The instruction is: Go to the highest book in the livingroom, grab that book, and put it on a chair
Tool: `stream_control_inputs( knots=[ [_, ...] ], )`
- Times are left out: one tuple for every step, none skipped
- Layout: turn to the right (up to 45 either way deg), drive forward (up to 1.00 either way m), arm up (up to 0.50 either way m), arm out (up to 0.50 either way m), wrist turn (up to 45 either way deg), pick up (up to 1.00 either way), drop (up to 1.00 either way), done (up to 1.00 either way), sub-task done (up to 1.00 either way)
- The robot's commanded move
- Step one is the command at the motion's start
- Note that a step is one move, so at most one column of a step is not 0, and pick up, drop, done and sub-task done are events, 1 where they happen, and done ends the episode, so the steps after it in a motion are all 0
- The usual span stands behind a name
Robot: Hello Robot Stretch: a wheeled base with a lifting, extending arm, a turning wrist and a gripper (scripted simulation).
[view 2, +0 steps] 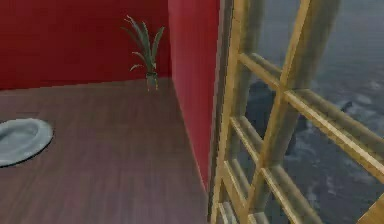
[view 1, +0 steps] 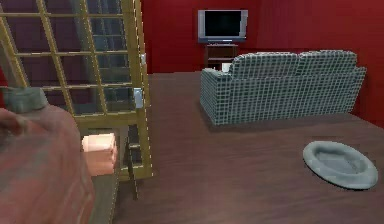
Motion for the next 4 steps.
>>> stream_control_inputs(
  knots=[
    [0.0, 0.70, 0.00, 0.00, 0.0, 0.00, 0.00, 0.00, 0.00],
    [-6.0, 0.00, 0.00, 0.00, 0.0, 0.00, 0.00, 0.00, 0.00],
    [0.0, 1.00, 0.00, 0.00, 0.0, 0.00, 0.00, 0.00, 0.00],
    [0.0, 1.00, 0.00, 0.00, 0.0, 0.00, 0.00, 0.00, 0.00]
  ],
)
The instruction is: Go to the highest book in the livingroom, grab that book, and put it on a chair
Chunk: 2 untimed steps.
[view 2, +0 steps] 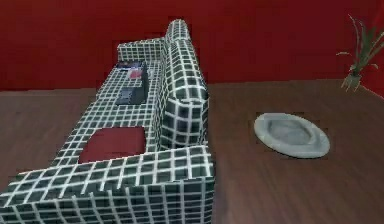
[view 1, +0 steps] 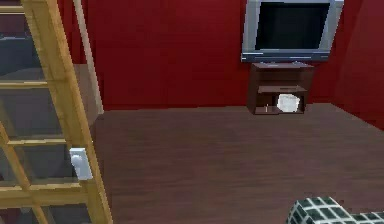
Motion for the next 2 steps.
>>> stream_control_inputs(
  knots=[
    [0.0, 0.75, 0.00, 0.00, 0.0, 0.00, 0.00, 0.00, 0.00],
    [39.0, 0.00, 0.00, 0.00, 0.0, 0.00, 0.00, 0.00, 0.00]
  ],
)
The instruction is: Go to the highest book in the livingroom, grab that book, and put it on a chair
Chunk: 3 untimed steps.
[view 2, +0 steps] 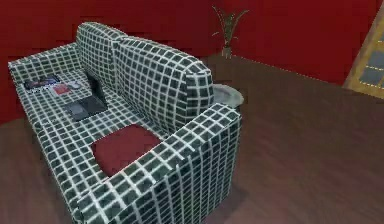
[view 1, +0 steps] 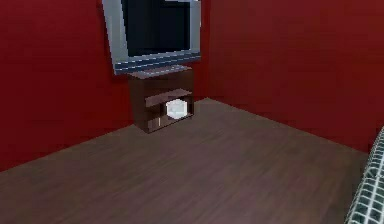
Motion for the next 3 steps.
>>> stream_control_inputs(
  knots=[
    [0.0, 0.50, 0.00, 0.00, 0.0, 0.00, 0.00, 0.00, 0.00],
    [45.0, 0.00, 0.00, 0.00, 0.0, 0.00, 0.00, 0.00, 0.00],
    [0.0, 1.00, 0.00, 0.00, 0.0, 0.00, 0.00, 0.00, 0.00]
  ],
)
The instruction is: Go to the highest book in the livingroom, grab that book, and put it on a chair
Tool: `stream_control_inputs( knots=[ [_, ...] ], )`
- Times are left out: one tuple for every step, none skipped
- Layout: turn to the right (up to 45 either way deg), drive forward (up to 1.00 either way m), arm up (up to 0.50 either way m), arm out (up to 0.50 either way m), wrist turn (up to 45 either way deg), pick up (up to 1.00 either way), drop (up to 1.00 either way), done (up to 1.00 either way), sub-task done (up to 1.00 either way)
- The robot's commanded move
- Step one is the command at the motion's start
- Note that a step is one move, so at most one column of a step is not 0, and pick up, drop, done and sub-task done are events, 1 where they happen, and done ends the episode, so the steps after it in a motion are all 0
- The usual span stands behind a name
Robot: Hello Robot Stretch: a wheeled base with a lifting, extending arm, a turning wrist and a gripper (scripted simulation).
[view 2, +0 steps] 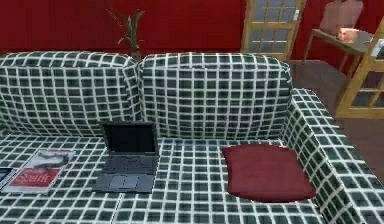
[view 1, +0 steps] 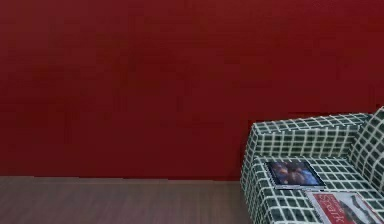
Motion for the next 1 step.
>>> stream_control_inputs(
  knots=[
    [6.0, 0.00, 0.00, 0.00, 0.0, 0.00, 0.00, 0.00, 0.00]
  ],
)
